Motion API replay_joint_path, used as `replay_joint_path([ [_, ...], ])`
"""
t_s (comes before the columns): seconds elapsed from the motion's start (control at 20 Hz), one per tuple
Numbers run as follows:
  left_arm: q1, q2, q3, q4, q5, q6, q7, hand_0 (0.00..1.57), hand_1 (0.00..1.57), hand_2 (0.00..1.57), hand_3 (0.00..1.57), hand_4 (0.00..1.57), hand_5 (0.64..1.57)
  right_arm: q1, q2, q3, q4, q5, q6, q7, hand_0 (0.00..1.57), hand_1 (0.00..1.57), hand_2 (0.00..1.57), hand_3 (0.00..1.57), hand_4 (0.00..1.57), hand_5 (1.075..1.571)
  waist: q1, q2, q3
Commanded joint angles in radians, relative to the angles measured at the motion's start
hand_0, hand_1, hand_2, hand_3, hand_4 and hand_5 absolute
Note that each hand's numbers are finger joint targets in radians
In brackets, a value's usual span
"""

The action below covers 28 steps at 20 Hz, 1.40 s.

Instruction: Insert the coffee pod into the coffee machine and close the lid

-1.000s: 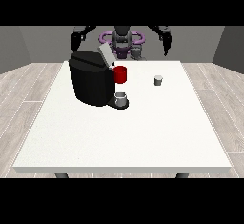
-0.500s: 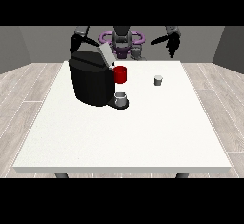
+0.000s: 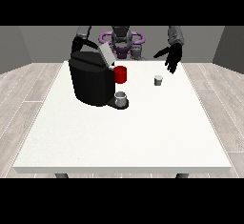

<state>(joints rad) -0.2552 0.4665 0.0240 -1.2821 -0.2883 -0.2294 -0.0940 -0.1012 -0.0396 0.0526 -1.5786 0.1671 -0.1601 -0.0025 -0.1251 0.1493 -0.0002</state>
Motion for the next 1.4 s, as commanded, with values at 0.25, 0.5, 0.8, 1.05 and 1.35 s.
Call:
replay_joint_path([
  [0.25,-0.136,0.027,-0.002,0.264,-0.128,0.020,-0.100,0.00,0.00,0.00,0.00,0.00,1.571,-0.076,0.032,0.030,0.015,0.049,-0.034,0.067,0.00,0.00,0.00,0.00,0.00,1.571,-0.037,0.094,-0.0005],
  [0.5,-0.158,0.004,-0.035,0.284,-0.197,0.030,-0.109,0.00,0.00,0.42,0.00,0.00,1.571,-0.103,0.025,-0.050,0.167,-0.015,-0.014,-0.015,0.00,0.00,0.00,0.00,0.00,1.571,0.034,0.058,0.0003],
  [0.8,-0.230,-0.052,-0.066,0.352,-0.334,0.223,-0.119,0.84,0.84,0.92,0.76,0.30,1.571,-0.155,0.023,-0.015,0.181,0.009,-0.018,0.013,0.00,0.00,0.00,0.00,0.00,1.571,0.007,0.087,0.0000],
  [1.05,-0.240,-0.044,-0.116,0.403,-0.436,0.260,-0.123,0.94,0.94,1.04,0.87,0.43,1.571,-0.127,-0.003,-0.013,0.200,0.015,0.008,0.001,0.00,0.00,0.00,0.00,0.00,1.571,-0.024,0.084,0.0002],
  [1.35,-0.257,-0.056,-0.177,0.482,-0.539,0.243,-0.091,0.91,0.91,1.04,0.89,0.33,1.571,-0.176,0.009,-0.031,0.223,-0.043,0.051,-0.010,0.00,0.00,0.00,0.00,0.00,1.571,-0.028,0.084,0.0003],
])
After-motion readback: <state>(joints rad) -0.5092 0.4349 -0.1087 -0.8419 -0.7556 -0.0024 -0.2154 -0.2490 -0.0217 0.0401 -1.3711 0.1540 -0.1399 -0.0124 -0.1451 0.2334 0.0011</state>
